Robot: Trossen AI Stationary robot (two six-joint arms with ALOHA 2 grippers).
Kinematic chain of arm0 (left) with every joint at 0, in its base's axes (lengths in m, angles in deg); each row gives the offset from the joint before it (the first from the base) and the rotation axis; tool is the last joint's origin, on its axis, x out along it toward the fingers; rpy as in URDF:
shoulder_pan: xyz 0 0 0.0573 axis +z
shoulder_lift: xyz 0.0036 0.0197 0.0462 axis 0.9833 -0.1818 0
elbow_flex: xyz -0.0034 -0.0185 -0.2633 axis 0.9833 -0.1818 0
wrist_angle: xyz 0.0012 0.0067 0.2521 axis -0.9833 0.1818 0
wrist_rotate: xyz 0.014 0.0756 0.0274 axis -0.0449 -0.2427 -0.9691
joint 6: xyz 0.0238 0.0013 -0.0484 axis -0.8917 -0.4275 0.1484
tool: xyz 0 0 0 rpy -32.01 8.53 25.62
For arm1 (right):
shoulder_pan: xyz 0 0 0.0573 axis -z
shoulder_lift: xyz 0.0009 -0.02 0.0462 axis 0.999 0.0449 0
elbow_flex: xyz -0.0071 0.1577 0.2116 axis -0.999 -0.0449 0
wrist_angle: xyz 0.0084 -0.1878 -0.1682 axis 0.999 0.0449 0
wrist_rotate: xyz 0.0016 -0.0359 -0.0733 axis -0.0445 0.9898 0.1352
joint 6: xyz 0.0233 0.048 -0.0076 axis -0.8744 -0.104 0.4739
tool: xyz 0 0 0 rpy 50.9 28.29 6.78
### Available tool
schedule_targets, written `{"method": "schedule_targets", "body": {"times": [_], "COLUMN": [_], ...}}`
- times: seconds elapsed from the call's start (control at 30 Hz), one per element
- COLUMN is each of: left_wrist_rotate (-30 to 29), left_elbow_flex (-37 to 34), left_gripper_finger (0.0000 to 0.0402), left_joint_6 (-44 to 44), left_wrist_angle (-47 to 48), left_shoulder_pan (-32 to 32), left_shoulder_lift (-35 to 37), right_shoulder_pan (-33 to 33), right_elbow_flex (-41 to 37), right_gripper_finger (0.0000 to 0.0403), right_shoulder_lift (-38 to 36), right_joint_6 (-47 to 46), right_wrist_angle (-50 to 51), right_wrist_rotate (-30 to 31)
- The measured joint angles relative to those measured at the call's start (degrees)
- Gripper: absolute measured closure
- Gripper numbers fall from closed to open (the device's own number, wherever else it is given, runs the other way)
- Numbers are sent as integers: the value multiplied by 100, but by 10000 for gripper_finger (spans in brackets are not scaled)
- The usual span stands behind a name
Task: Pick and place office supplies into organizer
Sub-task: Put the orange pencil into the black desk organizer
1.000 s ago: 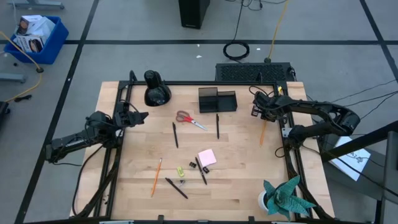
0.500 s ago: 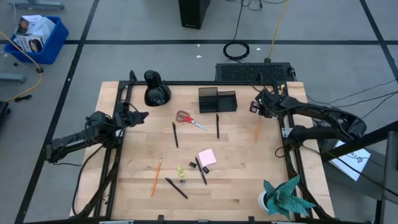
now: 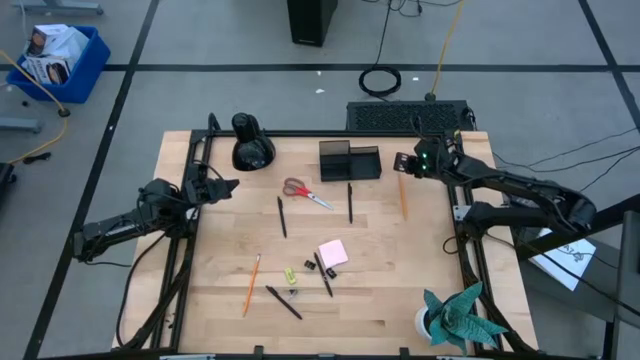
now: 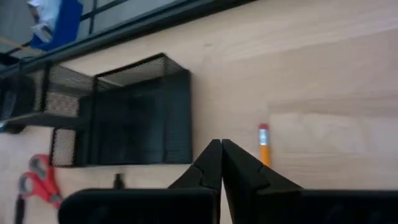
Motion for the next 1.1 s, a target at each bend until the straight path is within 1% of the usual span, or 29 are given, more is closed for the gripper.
{"method": "schedule_targets", "body": {"times": [0.2, 0.37, 0.53, 0.67, 0.8, 0.9, 0.97, 1.1], "left_wrist_rotate": [0, -2, -4, -72, -142, -148, -151, -156], "left_elbow_flex": [0, 0, 0, 0, 0, 0, 0, 0], "left_gripper_finger": [366, 366, 366, 366, 366, 366, 366, 366], "left_joint_6": [36, 19, 94, 188, 320, 342, 342, 304], "left_wrist_angle": [-2, 3, 74, 87, 85, 84, 85, 87], "left_shoulder_pan": [0, -1, 0, 0, -2, -1, -1, -1], "left_shoulder_lift": [0, 0, 0, 0, 0, 0, 0, 0], "right_shoulder_pan": [-125, -158, -281, -616, -960, -1054, -1077, -1138], "right_elbow_flex": [0, 0, 0, 0, 6, 13, 7, -99], "right_gripper_finger": [398, 386, 336, 287, 252, 234, 224, 209], "right_shoulder_lift": [-46, 11, 246, 631, 857, 933, 939, 1040], "right_joint_6": [189, 1062, 1232, 1403, 1479, 1300, 1269, 644], "right_wrist_angle": [23, 24, -88, -529, -1272, -1122, -897, -750], "right_wrist_rotate": [26, 0, 206, 725, 1234, 1485, 1522, 1784]}}
